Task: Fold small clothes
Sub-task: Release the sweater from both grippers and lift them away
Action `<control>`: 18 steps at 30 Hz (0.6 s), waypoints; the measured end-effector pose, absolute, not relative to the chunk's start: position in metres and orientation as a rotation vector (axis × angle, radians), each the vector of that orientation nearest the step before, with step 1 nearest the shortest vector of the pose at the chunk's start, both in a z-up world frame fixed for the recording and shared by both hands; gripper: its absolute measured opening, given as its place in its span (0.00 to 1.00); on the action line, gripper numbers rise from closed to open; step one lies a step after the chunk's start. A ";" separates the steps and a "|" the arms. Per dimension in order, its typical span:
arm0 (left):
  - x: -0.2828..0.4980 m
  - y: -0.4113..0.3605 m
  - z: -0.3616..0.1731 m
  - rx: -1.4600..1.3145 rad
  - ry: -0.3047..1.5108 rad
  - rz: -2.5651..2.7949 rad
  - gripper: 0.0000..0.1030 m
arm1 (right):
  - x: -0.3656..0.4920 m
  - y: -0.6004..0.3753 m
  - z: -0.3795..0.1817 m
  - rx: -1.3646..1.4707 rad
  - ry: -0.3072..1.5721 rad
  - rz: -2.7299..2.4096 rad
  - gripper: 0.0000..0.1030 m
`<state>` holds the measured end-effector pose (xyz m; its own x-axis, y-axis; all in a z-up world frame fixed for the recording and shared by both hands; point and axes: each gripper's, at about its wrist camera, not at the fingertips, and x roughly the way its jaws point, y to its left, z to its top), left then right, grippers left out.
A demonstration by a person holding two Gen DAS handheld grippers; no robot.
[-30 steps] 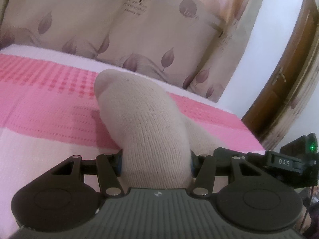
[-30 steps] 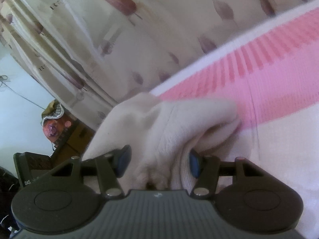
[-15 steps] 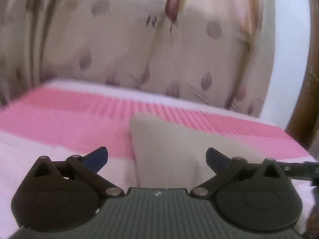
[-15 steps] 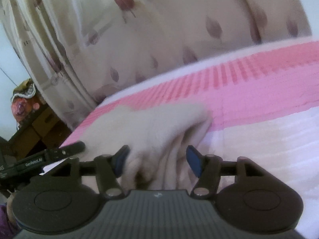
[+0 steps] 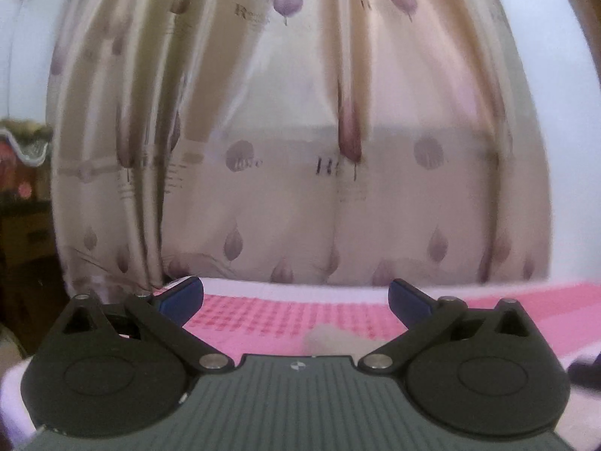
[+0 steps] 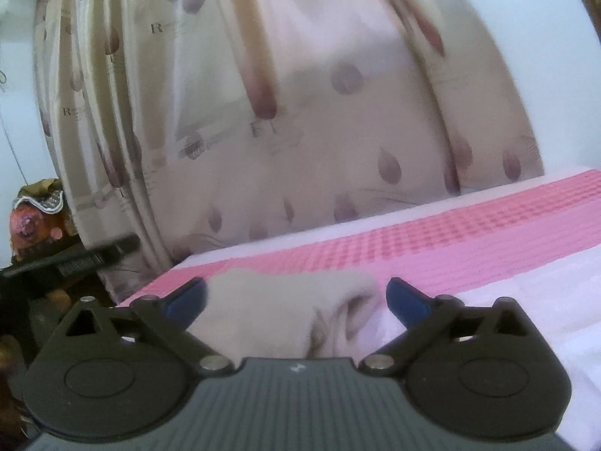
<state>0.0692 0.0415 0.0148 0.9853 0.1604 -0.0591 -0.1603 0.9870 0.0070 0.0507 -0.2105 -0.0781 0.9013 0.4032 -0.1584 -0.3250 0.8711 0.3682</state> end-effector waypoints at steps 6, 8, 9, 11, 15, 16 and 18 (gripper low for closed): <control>0.051 0.030 0.030 0.094 0.033 0.112 1.00 | 0.041 -0.215 -0.080 0.359 0.264 0.398 1.00; 0.051 0.027 0.031 0.103 0.049 0.097 1.00 | 0.035 -0.213 -0.079 0.338 0.247 0.396 1.00; 0.052 0.027 0.032 0.092 0.066 0.080 1.00 | 0.031 -0.211 -0.078 0.321 0.240 0.390 1.00; 0.052 0.029 0.030 0.063 0.087 0.053 1.00 | 0.026 -0.207 -0.076 0.285 0.229 0.369 1.00; 0.054 0.031 0.025 0.043 0.123 0.068 1.00 | 0.017 -0.198 -0.074 0.234 0.215 0.342 1.00; 0.052 0.031 0.024 0.041 0.131 0.072 1.00 | 0.015 -0.197 -0.073 0.229 0.214 0.341 1.00; 0.051 0.032 0.021 0.035 0.145 0.072 1.00 | 0.012 -0.194 -0.073 0.220 0.212 0.336 1.00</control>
